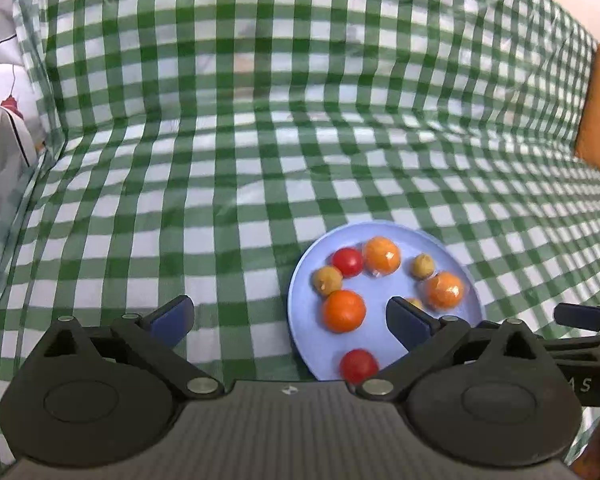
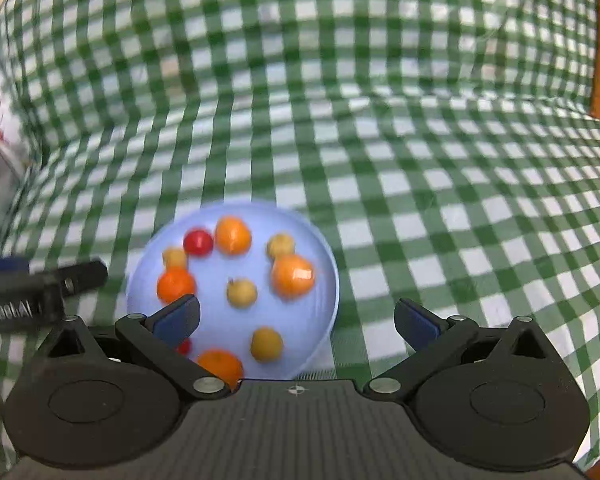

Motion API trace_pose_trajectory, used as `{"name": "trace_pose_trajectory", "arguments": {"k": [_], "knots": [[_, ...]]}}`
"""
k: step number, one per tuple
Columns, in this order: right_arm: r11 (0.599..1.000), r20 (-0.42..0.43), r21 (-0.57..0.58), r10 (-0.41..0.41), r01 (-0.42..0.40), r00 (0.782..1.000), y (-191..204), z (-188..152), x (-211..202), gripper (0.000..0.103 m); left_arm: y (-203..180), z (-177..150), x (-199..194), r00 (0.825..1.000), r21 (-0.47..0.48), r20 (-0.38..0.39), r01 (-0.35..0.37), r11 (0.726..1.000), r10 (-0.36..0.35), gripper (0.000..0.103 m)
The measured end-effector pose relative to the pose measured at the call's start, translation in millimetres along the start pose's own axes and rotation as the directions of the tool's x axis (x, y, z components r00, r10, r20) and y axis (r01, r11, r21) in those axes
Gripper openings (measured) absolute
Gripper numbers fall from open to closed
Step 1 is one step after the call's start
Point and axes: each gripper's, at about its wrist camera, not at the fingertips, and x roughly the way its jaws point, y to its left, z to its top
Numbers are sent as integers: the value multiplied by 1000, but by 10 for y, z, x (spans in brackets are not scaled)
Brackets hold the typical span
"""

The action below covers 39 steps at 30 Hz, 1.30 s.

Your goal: Organize fruits

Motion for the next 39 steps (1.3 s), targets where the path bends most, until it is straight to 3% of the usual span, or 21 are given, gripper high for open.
{"name": "trace_pose_trajectory", "arguments": {"k": [7, 17, 39], "knots": [[1000, -37, -6, -26, 26, 999, -64, -67, 116, 102, -4, 13, 167, 997, -26, -71, 17, 1000, -19, 102], [998, -24, 38, -51, 52, 998, -192, -38, 121, 102, -152, -99, 242, 993, 21, -117, 26, 999, -23, 102], [999, -25, 22, -47, 47, 999, -172, -43, 147, 102, -185, -109, 265, 991, 25, -135, 22, 999, -18, 102]]}}
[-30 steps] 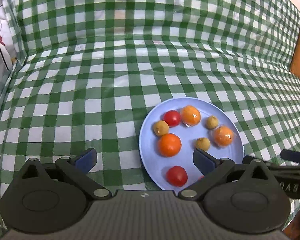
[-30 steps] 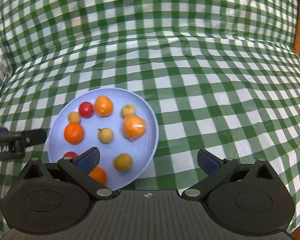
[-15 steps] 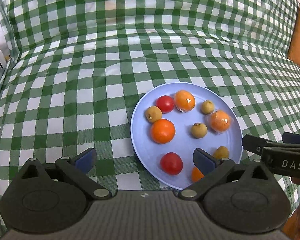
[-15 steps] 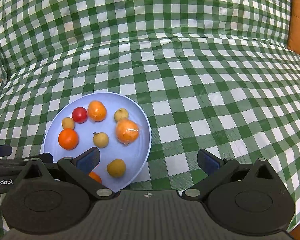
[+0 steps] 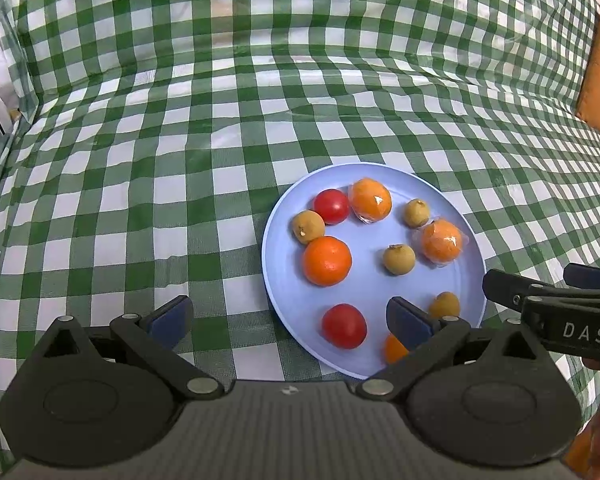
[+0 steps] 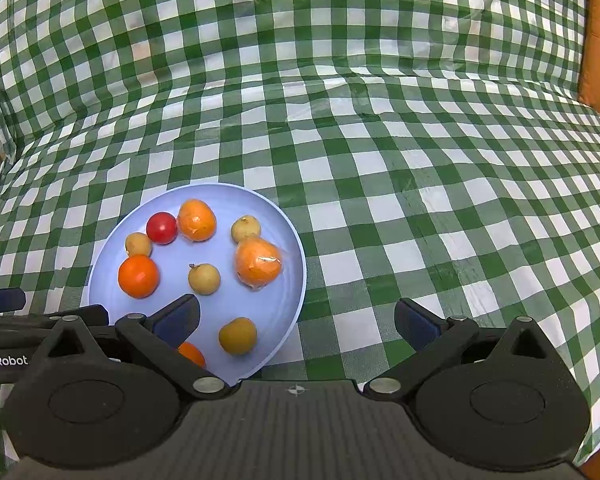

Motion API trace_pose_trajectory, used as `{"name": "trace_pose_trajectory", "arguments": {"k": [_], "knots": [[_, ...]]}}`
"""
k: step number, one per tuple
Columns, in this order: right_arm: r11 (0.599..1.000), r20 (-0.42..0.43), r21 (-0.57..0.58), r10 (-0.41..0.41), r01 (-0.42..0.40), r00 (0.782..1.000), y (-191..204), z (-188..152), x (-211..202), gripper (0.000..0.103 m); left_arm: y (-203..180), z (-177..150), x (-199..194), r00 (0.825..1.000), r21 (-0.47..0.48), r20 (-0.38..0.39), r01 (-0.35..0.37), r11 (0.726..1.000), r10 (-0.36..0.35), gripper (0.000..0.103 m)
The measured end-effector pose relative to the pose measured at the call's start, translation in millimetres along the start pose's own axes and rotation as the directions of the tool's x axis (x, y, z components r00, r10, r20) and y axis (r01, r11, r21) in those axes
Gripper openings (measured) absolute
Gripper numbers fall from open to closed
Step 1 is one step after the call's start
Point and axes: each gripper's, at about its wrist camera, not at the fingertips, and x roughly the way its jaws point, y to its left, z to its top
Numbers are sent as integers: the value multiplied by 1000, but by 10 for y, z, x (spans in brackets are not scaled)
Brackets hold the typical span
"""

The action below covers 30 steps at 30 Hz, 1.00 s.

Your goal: Organize fruits

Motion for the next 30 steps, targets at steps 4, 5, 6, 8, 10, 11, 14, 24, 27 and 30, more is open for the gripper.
{"name": "trace_pose_trajectory", "arguments": {"k": [4, 5, 6, 8, 10, 11, 14, 24, 27, 30], "knots": [[1000, -1, -4, -4, 4, 1000, 3, -1, 2, 102, -15, 1, 15, 1000, 4, -1, 0, 1000, 0, 102], [1000, 0, -4, -4, 4, 1000, 3, -1, 1, 102, -17, -1, 11, 1000, 5, 0, 0, 1000, 0, 102], [1000, 0, -4, -4, 4, 1000, 4, -1, 2, 102, -21, -2, 11, 1000, 5, 1, -1, 1000, 1, 102], [1000, -1, -2, -4, 4, 1000, 5, -2, 5, 102, -22, -3, 12, 1000, 5, 1, -2, 1000, 2, 102], [1000, -2, -1, -4, 4, 1000, 6, -1, 11, 102, -21, -7, 15, 1000, 4, 1, -2, 1000, 2, 102], [1000, -2, -2, -5, 5, 1000, 7, -1, 12, 102, -24, -7, 18, 1000, 5, 0, -2, 1000, 2, 102], [1000, -2, -2, -4, 4, 1000, 9, -2, 15, 102, -29, -4, 23, 1000, 5, 2, -4, 1000, 4, 102], [1000, -2, -1, -4, 4, 1000, 4, -3, 17, 102, -39, -13, 22, 1000, 6, 2, -5, 1000, 5, 102], [1000, -2, -2, -4, 4, 1000, 4, -2, 18, 102, -42, -14, 21, 1000, 5, 2, -5, 1000, 5, 102], [1000, -2, -2, -5, 5, 1000, 5, -5, 21, 102, -45, -15, 25, 1000, 7, 2, -6, 1000, 6, 102]]}}
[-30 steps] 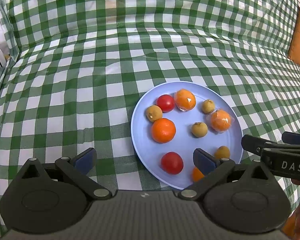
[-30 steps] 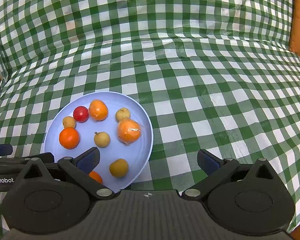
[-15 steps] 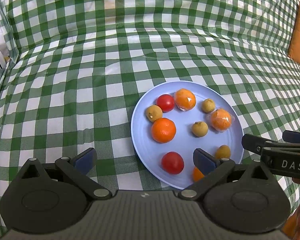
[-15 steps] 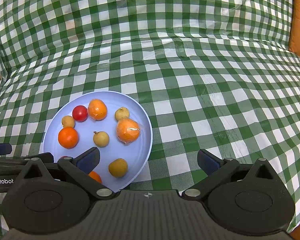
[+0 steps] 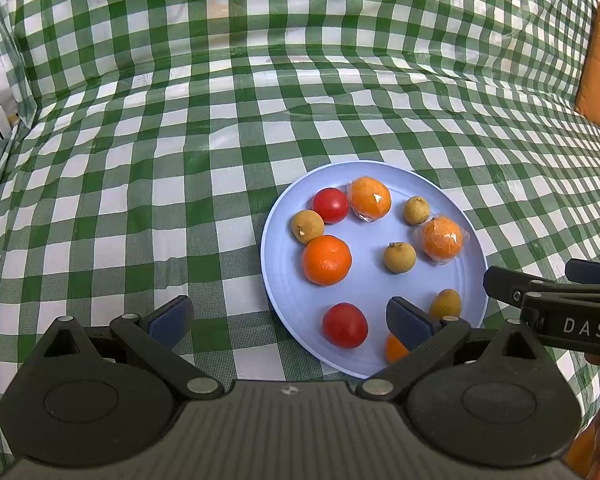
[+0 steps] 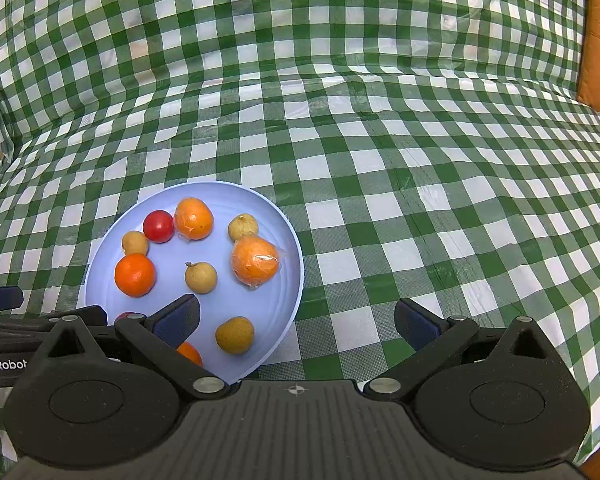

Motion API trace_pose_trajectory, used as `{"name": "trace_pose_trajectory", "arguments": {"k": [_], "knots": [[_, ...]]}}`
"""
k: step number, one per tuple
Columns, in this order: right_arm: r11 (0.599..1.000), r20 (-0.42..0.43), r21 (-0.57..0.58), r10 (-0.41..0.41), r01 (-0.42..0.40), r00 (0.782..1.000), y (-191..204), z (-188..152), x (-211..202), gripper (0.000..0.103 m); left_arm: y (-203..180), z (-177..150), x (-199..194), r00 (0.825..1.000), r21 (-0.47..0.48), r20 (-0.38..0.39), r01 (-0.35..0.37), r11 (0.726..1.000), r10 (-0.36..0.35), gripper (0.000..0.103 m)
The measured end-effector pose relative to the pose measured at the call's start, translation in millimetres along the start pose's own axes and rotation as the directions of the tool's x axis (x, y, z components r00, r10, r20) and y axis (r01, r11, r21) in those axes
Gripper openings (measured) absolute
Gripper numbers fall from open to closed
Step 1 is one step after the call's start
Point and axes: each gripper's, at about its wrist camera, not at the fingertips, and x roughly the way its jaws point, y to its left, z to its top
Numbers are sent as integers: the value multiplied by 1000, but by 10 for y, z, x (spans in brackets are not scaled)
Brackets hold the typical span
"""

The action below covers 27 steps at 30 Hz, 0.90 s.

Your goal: Organize fruits

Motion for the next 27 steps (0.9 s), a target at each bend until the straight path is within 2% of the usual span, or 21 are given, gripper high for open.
{"name": "trace_pose_trajectory", "arguments": {"k": [27], "knots": [[1000, -11, 14, -5, 5, 1000, -7, -10, 54, 102, -10, -13, 40, 1000, 8, -2, -1, 1000, 1, 102]]}}
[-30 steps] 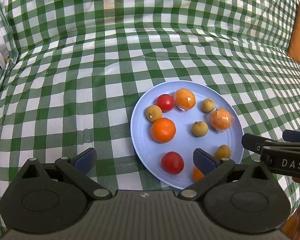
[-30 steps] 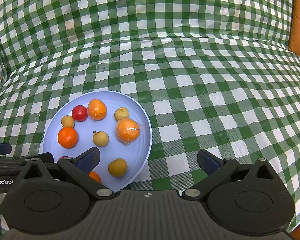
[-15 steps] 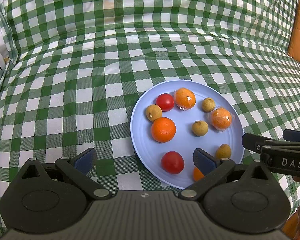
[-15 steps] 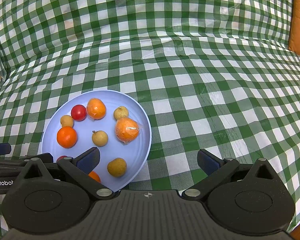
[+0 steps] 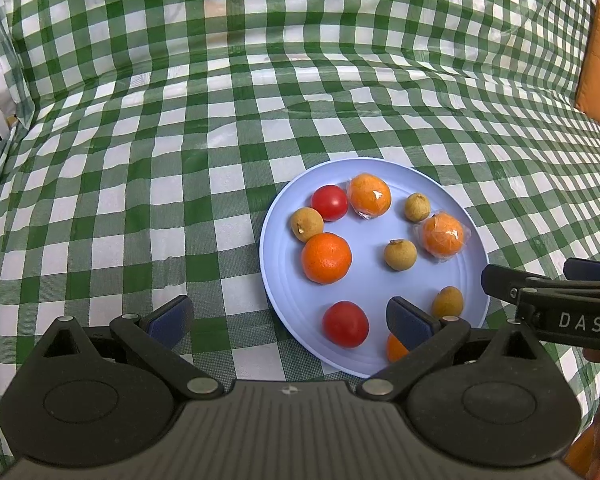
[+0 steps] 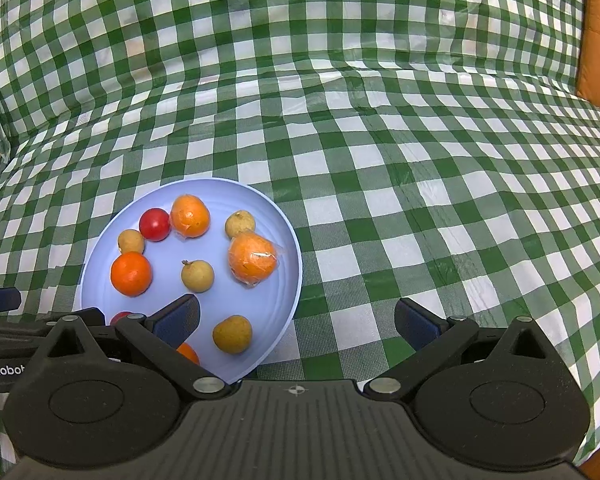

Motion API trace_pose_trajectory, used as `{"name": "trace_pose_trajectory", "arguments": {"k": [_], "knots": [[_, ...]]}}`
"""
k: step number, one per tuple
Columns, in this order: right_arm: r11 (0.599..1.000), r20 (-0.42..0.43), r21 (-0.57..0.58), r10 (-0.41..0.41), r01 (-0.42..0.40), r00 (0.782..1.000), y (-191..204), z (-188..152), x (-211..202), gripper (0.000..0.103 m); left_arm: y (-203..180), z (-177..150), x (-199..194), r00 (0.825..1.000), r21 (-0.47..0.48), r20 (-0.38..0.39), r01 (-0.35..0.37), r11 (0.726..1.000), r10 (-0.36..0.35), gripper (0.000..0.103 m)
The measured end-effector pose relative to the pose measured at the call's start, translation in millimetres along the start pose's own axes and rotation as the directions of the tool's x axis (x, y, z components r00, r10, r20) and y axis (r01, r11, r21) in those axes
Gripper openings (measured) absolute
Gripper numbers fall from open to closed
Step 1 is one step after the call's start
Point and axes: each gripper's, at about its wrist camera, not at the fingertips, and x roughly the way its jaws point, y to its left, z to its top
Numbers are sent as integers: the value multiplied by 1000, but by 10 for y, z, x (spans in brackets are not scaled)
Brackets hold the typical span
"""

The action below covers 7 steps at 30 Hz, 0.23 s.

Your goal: Organize fruits

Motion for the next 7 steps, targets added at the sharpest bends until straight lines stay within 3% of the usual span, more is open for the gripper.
{"name": "trace_pose_trajectory", "arguments": {"k": [7], "knots": [[1000, 2, 6, 10, -10, 1000, -18, -9, 63, 102, -42, 11, 29, 1000, 25, 19, -5, 1000, 4, 102]]}}
